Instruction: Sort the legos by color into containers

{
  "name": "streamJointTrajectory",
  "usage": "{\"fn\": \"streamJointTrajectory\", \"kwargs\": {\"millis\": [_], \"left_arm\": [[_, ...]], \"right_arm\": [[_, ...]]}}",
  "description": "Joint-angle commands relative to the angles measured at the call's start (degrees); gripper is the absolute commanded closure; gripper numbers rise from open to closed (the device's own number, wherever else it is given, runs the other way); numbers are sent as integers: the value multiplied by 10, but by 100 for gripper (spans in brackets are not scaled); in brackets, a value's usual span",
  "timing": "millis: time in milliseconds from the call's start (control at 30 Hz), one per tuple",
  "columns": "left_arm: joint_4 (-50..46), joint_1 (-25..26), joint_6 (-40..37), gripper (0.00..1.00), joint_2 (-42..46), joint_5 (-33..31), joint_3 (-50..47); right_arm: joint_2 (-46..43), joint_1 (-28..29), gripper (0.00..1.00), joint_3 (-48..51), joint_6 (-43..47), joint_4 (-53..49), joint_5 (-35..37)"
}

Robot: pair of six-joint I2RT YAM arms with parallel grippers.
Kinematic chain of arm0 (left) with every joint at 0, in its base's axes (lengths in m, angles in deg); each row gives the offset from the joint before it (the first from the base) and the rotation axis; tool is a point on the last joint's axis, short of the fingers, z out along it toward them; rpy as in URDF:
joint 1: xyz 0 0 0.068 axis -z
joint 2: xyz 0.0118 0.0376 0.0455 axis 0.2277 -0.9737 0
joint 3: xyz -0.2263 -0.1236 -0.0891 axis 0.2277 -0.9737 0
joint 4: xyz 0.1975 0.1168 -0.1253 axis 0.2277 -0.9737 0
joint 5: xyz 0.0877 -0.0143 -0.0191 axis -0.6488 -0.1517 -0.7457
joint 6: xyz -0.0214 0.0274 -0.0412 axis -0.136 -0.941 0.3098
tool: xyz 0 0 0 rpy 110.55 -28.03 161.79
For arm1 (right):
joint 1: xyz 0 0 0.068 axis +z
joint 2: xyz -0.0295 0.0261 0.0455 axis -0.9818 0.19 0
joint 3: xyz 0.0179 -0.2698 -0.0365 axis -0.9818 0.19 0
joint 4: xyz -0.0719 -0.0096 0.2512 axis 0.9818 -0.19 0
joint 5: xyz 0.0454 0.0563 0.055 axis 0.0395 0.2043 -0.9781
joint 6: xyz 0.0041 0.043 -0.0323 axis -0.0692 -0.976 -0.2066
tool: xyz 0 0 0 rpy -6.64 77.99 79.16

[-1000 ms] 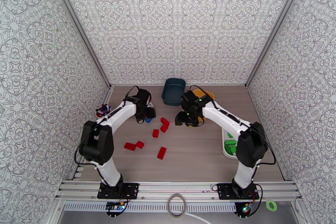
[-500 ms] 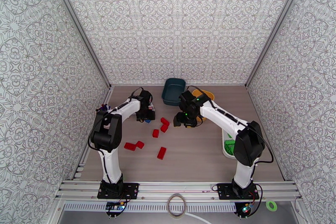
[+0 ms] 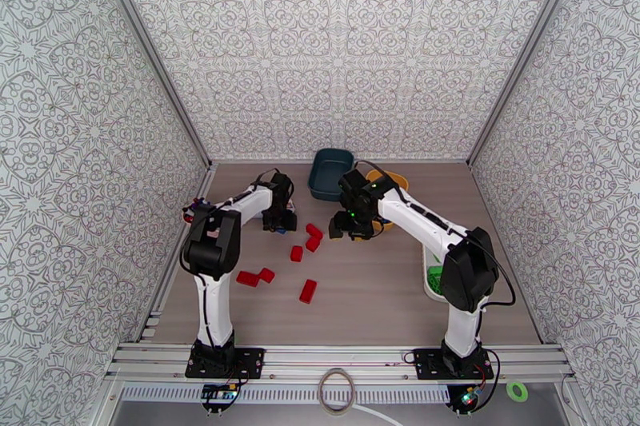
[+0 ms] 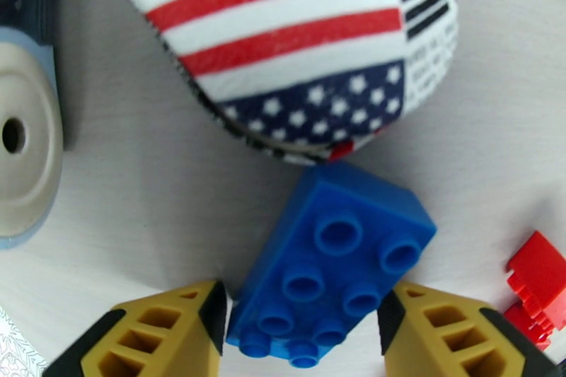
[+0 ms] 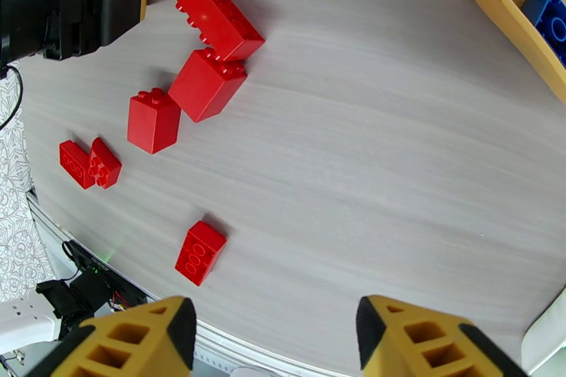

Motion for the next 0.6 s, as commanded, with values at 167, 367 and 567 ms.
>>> {"fn": "streamJointTrajectory", "kwargs": {"millis": [167,367,567], "left_arm": [[-13,30,-5,56,-10,-2,16],[-19,64,12,64,20,-7,11],[-18,95,48,66,73,-1,-8]], "right_arm": [[-28,1,37,20,0,-6,23],[-56,-8,39,37,-7,-7,52],[-91,-36,40,61,-17,5,68]]}}
